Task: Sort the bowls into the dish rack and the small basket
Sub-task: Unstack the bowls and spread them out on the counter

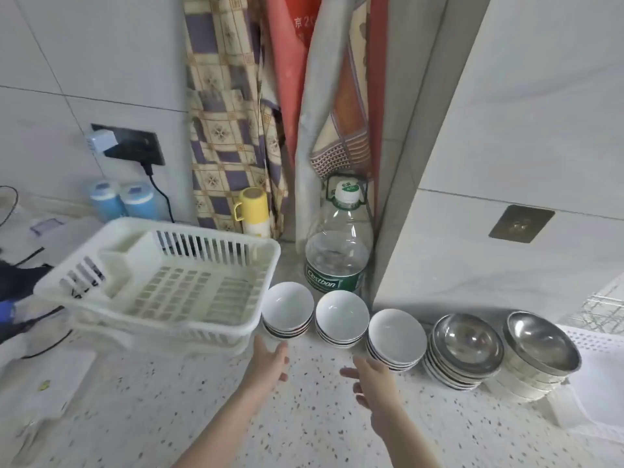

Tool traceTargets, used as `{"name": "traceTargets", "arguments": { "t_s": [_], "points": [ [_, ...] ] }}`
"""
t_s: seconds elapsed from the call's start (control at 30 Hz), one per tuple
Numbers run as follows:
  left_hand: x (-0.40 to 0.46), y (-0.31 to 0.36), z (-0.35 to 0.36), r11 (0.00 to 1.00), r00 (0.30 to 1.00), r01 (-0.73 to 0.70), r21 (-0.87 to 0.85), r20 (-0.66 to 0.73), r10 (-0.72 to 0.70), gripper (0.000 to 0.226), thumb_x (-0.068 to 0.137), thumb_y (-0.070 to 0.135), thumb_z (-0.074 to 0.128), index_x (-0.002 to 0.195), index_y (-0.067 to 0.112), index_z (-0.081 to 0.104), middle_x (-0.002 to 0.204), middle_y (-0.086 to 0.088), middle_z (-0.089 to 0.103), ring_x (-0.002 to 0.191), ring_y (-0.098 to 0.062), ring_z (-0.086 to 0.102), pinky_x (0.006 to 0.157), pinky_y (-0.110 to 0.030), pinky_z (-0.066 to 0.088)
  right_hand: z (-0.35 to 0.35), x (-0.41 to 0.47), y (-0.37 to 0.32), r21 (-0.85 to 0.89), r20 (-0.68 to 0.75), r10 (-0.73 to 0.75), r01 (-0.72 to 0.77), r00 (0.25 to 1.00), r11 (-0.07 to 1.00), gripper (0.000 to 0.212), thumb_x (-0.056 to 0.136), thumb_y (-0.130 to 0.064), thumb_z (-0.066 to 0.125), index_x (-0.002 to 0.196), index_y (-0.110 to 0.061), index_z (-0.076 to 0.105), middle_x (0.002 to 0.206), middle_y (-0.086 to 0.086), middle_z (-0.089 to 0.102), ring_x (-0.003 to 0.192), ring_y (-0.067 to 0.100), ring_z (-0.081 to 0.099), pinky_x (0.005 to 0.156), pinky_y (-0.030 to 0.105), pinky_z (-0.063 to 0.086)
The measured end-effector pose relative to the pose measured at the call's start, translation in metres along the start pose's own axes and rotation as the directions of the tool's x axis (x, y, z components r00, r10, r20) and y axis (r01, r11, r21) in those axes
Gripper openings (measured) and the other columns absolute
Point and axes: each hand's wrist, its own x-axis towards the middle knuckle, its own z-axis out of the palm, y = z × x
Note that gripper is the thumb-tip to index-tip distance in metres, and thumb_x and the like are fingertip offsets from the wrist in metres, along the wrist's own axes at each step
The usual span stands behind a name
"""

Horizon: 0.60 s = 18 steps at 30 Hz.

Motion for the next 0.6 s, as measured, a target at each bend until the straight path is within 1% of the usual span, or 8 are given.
{"name": "traceTargets", "arguments": {
  "t_s": [0.07,0.13,0.2,0.27,0.33,0.43,0.53,0.6],
  "points": [
    [0.015,0.004,-0.002,1.000,1.000,0.017,-0.008,0.017,-0.017,0.076,0.099,0.044,0.045,0.153,0.027,-0.006,0.110,-0.003,0.066,0.065,-0.015,0.064,0.053,-0.023,0.042,0.015,0.018,-0.007,0.000,-0.046,0.024,-0.024,0.999,1.000,0.016,0.099,-0.022,0.048,0.099,-0.011,0.059,0.087,0.005,0.074,0.053,0.015,0.038,0.051,0.023,0.031],
    [0.025,0.011,-0.006,0.999,0.999,0.016,-0.040,0.044,-0.014,0.077,0.100,0.043,0.046,0.153,0.028,-0.007,0.124,-0.010,0.061,0.061,-0.014,0.061,0.036,-0.018,0.037,0.029,0.028,-0.016,0.024,-0.080,0.064,-0.062,0.995,0.998,0.018,0.099,-0.021,0.044,0.101,-0.007,0.056,0.089,0.007,0.073,0.052,0.016,0.036,0.050,0.023,0.028],
    [0.032,0.014,-0.005,0.996,0.999,-0.028,-0.080,0.015,0.029,0.067,0.101,0.037,0.046,0.153,0.027,0.005,0.130,-0.015,0.058,0.058,-0.012,0.056,0.031,-0.014,0.031,0.040,0.036,-0.020,0.043,-0.131,0.076,-0.071,0.989,0.997,0.023,0.099,-0.021,0.042,0.104,-0.004,0.056,0.090,0.009,0.073,0.052,0.017,0.037,0.049,0.025,0.030],
    [0.037,0.017,-0.004,0.991,0.998,-0.056,-0.119,-0.022,0.054,0.051,0.101,0.034,0.047,0.145,0.021,0.027,0.117,-0.015,0.065,0.052,-0.011,0.050,0.031,-0.016,0.030,0.048,0.042,-0.021,0.036,-0.192,0.062,-0.056,0.979,0.998,0.026,0.097,-0.022,0.042,0.104,-0.002,0.058,0.085,0.007,0.073,0.054,0.017,0.039,0.050,0.027,0.031],
    [0.041,0.018,-0.003,0.986,0.997,-0.071,-0.151,-0.049,0.064,0.035,0.100,0.030,0.048,0.132,0.021,0.038,0.097,-0.014,0.070,0.045,-0.012,0.045,0.032,-0.018,0.031,0.055,0.048,-0.020,0.013,-0.269,0.043,-0.041,0.962,0.999,0.029,0.097,-0.024,0.042,0.103,-0.001,0.059,0.078,0.004,0.073,0.056,0.017,0.041,0.054,0.029,0.034],
    [0.042,0.019,-0.003,0.981,0.992,-0.109,-0.163,-0.085,0.096,0.024,0.098,0.021,0.050,0.119,0.028,0.041,0.079,-0.011,0.071,0.042,-0.009,0.045,0.034,-0.018,0.033,0.063,0.053,-0.016,-0.020,-0.376,0.013,-0.022,0.927,1.000,0.025,0.095,-0.022,0.044,0.103,-0.003,0.059,0.069,-0.002,0.072,0.060,0.016,0.046,0.059,0.028,0.037],
    [0.045,0.018,-0.004,0.971,0.993,-0.111,-0.212,-0.069,0.098,0.022,0.095,0.013,0.049,0.106,0.032,0.046,0.077,-0.013,0.072,0.032,-0.003,0.042,0.033,-0.017,0.031,0.068,0.056,-0.015,-0.024,-0.438,-0.013,0.003,0.899,1.000,0.019,0.089,-0.014,0.044,0.104,-0.009,0.055,0.065,-0.002,0.071,0.058,0.014,0.046,0.061,0.029,0.039],
    [0.048,0.016,-0.006,0.969,0.995,-0.089,-0.232,-0.053,0.079,0.022,0.095,0.010,0.047,0.096,0.032,0.048,0.072,-0.009,0.073,0.030,-0.008,0.041,0.033,-0.020,0.031,0.070,0.058,-0.015,-0.022,-0.456,-0.021,0.012,0.890,1.000,0.022,0.086,-0.009,0.044,0.106,-0.010,0.054,0.064,-0.001,0.071,0.058,0.014,0.047,0.062,0.030,0.040]
  ]
}}
